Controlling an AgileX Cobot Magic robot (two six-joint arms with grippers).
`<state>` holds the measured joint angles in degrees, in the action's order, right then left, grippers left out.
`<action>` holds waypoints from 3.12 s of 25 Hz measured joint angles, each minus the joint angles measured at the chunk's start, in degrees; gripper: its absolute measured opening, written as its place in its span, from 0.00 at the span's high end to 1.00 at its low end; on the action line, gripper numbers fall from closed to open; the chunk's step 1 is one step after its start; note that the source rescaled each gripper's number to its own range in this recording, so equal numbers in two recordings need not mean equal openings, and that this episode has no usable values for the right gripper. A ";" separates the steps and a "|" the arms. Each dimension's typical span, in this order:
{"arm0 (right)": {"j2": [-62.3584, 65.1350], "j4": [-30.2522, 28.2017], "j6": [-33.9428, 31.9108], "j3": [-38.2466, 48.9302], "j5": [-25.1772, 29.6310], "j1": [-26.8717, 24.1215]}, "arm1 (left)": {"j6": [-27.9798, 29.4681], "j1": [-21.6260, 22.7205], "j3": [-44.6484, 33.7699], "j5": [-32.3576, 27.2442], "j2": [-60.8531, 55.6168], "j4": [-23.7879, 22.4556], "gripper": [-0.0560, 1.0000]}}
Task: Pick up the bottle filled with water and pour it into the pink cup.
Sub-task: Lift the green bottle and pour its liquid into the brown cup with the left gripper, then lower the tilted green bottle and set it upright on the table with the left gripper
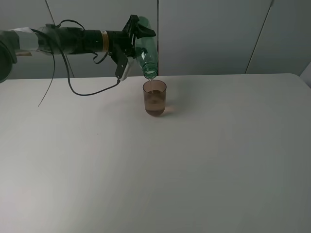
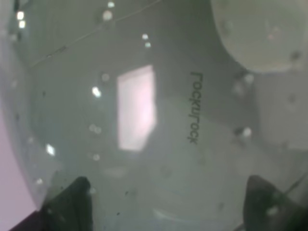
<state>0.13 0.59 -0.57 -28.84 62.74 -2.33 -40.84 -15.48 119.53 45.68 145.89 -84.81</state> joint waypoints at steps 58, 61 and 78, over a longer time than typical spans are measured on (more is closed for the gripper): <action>0.00 0.00 0.00 0.00 0.00 0.00 | 68.60 9.16 -45.54 -14.31 -26.61 51.89 0.94; 0.00 0.00 0.00 0.00 0.00 0.00 | 57.68 10.69 -55.20 -9.89 -30.20 62.86 0.94; 0.00 0.00 0.00 0.00 0.00 0.00 | 36.78 12.20 -72.49 0.72 -29.70 76.03 0.94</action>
<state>0.13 0.59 -0.57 -28.84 62.74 -2.33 -4.06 -3.28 47.04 46.39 116.19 -8.77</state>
